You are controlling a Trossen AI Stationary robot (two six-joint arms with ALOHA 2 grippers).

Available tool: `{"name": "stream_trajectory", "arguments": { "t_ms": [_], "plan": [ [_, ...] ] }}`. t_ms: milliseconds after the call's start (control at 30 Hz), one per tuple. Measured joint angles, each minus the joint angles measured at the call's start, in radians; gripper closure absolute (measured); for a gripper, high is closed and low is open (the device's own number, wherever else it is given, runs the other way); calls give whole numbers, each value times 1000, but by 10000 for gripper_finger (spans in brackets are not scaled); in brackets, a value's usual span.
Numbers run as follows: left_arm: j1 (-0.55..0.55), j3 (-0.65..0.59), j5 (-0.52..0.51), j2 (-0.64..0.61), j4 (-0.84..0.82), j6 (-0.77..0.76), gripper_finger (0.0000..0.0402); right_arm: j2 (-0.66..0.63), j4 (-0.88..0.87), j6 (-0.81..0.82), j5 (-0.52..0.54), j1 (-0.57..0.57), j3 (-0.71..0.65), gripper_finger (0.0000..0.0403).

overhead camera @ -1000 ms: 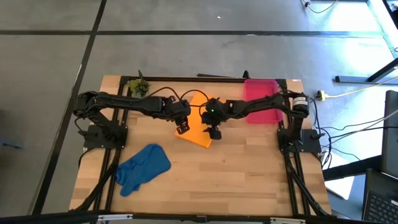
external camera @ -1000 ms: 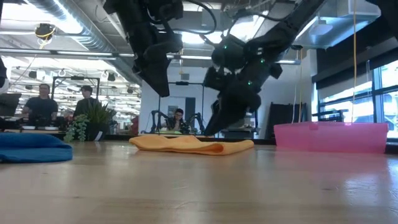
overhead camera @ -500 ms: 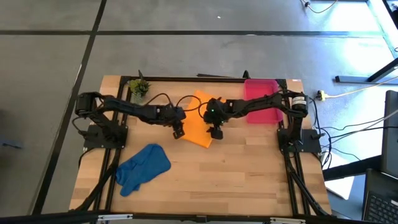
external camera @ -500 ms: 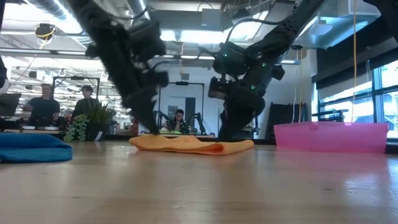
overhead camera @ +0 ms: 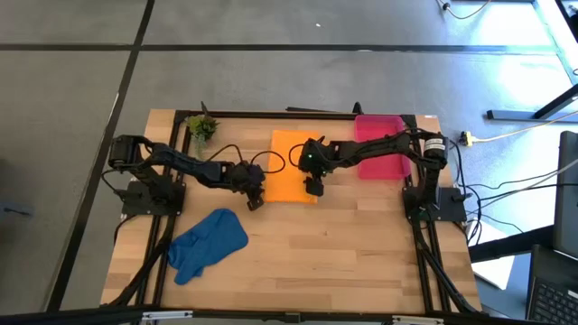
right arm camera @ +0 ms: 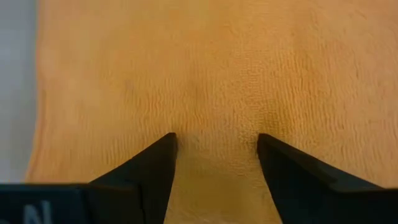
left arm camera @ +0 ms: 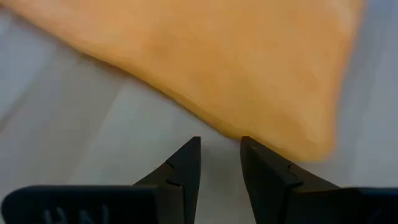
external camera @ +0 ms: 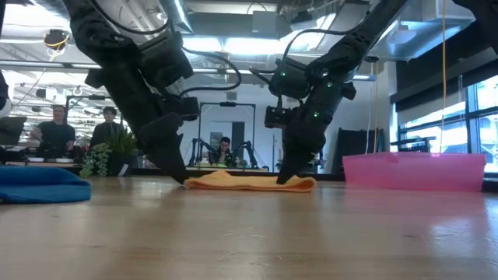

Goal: Roll microfiber towels into tight, uniform cylinder then place into a basket
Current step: Fold the orange microfiber towel

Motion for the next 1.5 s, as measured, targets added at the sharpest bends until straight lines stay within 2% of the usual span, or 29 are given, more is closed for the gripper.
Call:
{"name": "stream_trajectory", "arguments": {
  "t_ms": [200,367,533,667,900,1167,1400,1500],
  "plan": [
    [-42,0,-3,-1,12,-34,296,-19,-8,-33,4,-17,0,176],
    [-40,7,-21,-46,11,-44,296,-123,-32,-70,4,-17,0,176],
    [-40,11,-40,-109,8,-34,296,-225,-153,-179,5,10,0,176],
    [-40,11,-63,-164,0,-22,296,-251,-254,-264,2,36,0,176],
    [-40,12,-115,-225,-13,-13,296,-230,-287,-375,-23,80,0,176],
    [-40,12,-118,-227,-24,-13,296,-154,-274,-502,-56,131,-10,176],
    [-33,12,-117,-227,-26,-20,296,-105,-262,-537,-51,139,-11,176],
    [-31,12,-116,-227,-26,-20,296,-78,-251,-546,-5,139,-11,176]
  ]
}}
